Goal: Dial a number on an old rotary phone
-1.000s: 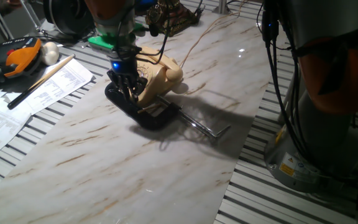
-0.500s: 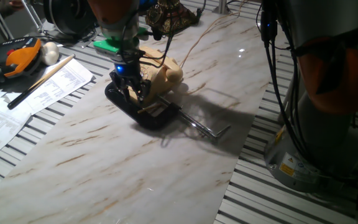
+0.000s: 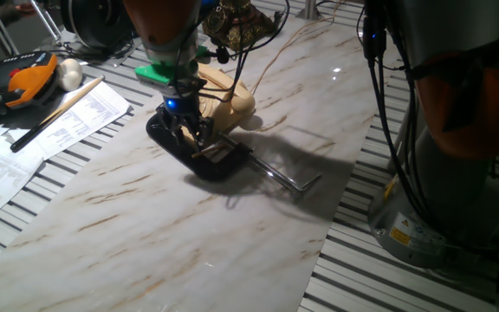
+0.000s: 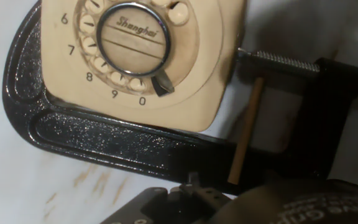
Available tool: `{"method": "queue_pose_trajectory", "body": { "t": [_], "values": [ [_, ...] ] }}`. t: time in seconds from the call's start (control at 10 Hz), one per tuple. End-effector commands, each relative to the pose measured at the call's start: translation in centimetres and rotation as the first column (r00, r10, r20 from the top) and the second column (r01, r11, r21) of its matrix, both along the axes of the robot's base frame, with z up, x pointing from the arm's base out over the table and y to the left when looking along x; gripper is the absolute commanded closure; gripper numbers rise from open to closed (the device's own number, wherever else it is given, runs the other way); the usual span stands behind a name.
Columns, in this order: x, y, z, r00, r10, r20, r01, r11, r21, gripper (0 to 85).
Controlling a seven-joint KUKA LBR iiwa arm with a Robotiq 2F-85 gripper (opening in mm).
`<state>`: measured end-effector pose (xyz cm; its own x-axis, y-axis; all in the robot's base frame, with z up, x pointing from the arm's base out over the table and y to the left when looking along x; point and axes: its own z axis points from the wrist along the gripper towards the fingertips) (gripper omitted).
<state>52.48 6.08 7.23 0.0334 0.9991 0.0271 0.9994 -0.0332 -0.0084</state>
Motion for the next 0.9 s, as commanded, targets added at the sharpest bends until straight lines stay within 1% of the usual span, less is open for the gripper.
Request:
{"method": "queue_pose_trajectory", "body": {
  "t": [0.0, 0.1, 0.2, 0.3, 0.4, 0.6, 0.7, 0.8],
  "values": [
    [-0.16, -0.07, 0.15, 1.000, 0.000, 0.000, 0.000, 1.000, -0.003, 34.0],
    [-0.22, 0.05, 0.26, 1.000, -0.003, -0.005, 0.003, 1.000, 0.003, 34.0],
    [-0.22, 0.05, 0.26, 1.000, -0.004, -0.008, 0.004, 1.000, 0.002, 34.0],
    [-0.22, 0.05, 0.26, 1.000, -0.003, -0.009, 0.003, 1.000, -0.007, 34.0],
    [-0.22, 0.05, 0.26, 1.000, -0.012, -0.021, 0.011, 1.000, -0.022, 34.0],
    [-0.22, 0.05, 0.26, 0.997, -0.033, -0.076, 0.031, 0.999, -0.030, 34.0],
    [-0.22, 0.05, 0.26, 0.996, -0.013, -0.092, 0.011, 1.000, -0.026, 34.0],
    [-0.22, 0.05, 0.26, 0.995, 0.010, -0.095, -0.011, 1.000, -0.010, 34.0]
  ]
}}
